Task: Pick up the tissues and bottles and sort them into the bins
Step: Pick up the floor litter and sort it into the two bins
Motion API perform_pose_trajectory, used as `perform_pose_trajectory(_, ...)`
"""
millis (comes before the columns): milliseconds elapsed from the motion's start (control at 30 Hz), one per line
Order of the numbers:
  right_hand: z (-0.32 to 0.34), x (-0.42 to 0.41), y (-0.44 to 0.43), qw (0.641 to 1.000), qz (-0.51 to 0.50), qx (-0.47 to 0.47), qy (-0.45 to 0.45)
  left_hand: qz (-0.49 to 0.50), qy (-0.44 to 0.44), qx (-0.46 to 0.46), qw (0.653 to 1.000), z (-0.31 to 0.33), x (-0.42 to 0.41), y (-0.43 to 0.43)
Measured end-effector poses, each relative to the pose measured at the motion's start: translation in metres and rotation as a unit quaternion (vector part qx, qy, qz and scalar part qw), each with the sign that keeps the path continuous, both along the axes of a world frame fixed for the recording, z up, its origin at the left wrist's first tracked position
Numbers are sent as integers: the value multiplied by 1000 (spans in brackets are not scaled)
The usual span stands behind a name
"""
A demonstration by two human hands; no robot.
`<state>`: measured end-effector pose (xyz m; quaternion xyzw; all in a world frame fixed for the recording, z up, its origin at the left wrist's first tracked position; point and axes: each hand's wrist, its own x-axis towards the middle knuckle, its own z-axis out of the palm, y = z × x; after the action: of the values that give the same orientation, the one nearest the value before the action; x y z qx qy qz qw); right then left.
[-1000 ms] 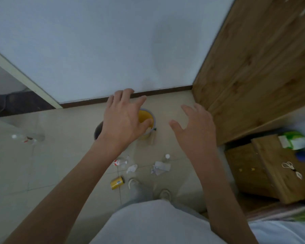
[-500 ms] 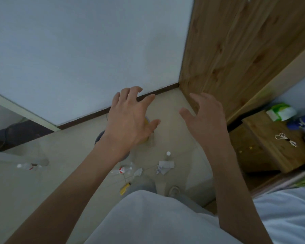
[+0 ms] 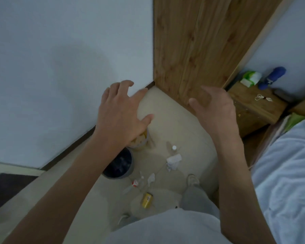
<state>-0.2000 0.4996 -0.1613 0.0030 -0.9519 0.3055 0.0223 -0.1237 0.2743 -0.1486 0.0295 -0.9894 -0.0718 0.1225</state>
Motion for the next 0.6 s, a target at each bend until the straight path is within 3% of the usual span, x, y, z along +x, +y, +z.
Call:
perform_pose_trajectory(267,1,155,-45,993,-113,-30,-36,-96,-33,30,994,5,80,-82)
perform_pose_trajectory(600,11,234,-10,979,-206,-9,-4,-165,-5,21,986,4,121,-73)
